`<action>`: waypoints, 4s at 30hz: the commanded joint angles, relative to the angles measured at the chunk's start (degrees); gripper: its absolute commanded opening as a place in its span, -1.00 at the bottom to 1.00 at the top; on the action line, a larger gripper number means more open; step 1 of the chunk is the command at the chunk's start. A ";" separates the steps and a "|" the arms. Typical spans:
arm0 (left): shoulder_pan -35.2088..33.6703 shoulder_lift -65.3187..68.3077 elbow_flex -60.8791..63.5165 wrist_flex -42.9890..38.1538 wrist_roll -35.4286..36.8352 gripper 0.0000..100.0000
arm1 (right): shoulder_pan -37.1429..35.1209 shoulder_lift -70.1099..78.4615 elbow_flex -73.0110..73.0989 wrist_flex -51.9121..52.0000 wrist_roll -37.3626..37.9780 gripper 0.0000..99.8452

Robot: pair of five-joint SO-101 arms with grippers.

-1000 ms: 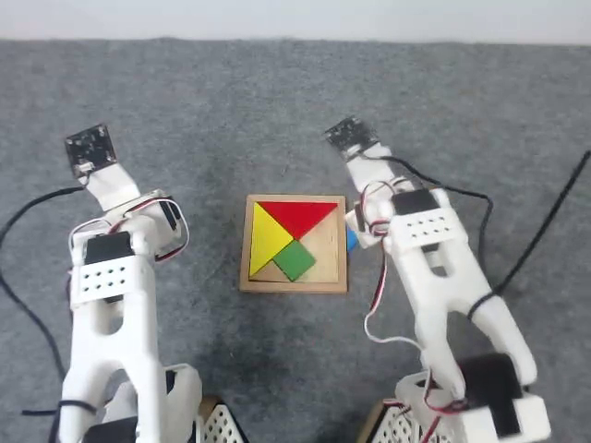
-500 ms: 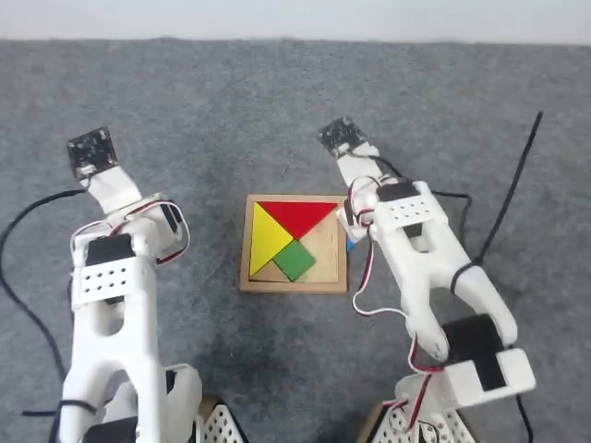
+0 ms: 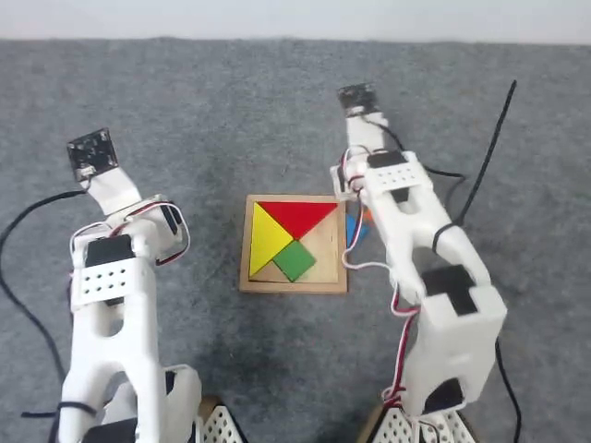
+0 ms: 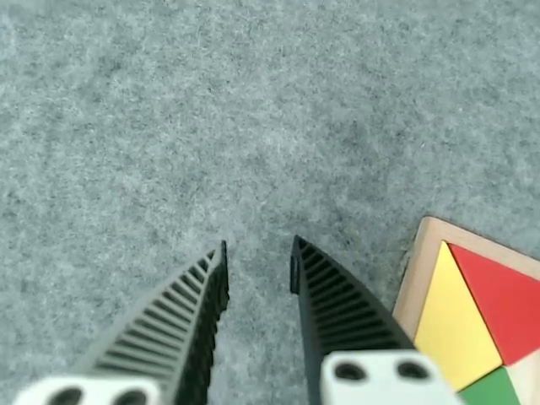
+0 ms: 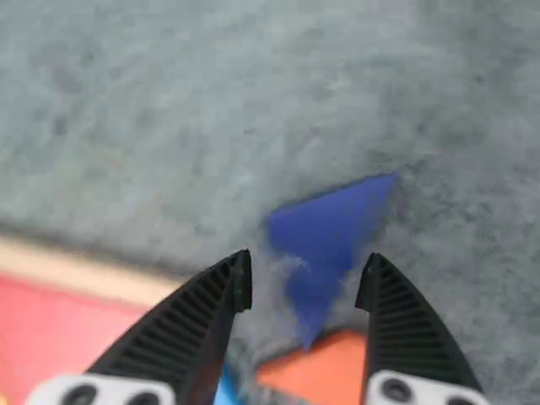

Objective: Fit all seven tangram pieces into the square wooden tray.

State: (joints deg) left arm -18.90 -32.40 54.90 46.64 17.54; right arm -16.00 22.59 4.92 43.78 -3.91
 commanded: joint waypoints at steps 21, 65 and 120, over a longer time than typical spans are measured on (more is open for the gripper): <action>0.18 -2.11 -0.75 -1.49 0.35 -0.75 | -2.07 15.43 -28.22 15.60 -8.00 -0.55; 0.18 -2.11 -0.66 -1.49 0.35 -0.75 | -0.13 44.53 -78.59 52.62 -5.54 -0.73; 0.00 -2.46 1.19 -4.84 0.44 -0.75 | -18.51 -30.90 20.04 20.35 74.90 -0.87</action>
State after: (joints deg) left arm -18.99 -32.40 56.84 43.21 17.54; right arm -32.70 -2.73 20.22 71.38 66.77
